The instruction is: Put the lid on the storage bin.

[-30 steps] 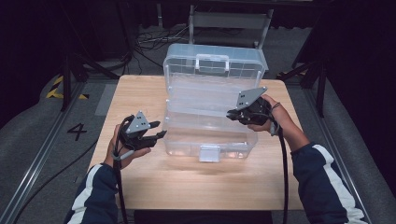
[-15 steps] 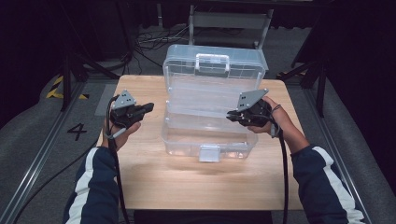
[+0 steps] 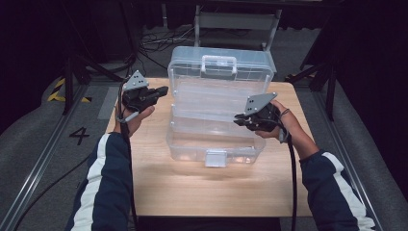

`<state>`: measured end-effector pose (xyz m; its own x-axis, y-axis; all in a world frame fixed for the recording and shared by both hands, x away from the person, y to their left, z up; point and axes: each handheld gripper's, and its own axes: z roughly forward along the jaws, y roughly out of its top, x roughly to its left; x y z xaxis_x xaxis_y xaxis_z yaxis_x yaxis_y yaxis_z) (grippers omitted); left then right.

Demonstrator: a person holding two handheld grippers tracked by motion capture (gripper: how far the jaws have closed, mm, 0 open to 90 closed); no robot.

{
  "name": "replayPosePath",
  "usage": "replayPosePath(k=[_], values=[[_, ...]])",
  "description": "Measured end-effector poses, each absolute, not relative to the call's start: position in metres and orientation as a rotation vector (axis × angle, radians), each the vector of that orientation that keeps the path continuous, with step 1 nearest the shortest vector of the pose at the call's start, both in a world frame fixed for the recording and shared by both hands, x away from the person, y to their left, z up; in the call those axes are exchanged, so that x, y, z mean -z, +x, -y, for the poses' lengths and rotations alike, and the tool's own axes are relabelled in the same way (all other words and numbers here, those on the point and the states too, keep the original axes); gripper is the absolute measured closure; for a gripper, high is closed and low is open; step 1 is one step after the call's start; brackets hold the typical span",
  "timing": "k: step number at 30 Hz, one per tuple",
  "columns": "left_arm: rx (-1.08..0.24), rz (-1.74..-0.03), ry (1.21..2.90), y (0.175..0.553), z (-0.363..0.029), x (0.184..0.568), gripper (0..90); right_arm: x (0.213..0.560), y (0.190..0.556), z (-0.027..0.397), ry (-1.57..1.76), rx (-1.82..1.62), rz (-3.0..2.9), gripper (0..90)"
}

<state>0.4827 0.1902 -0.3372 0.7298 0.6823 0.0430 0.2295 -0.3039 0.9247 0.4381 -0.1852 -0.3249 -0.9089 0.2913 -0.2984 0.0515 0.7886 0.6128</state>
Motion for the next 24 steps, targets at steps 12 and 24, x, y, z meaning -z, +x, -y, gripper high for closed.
replayPosePath(k=[12, 24], values=[[-0.522, -0.705, 1.897, 0.492, -0.180, 0.332, 90.0, 0.328, 0.431, 0.184, 0.261, -0.840, -2.581, 79.7], [-0.519, -0.684, 1.884, 0.484, -0.173, 0.321, 90.0, 0.337, 0.420, 0.192, 0.249, -0.861, -2.572, 78.8]])
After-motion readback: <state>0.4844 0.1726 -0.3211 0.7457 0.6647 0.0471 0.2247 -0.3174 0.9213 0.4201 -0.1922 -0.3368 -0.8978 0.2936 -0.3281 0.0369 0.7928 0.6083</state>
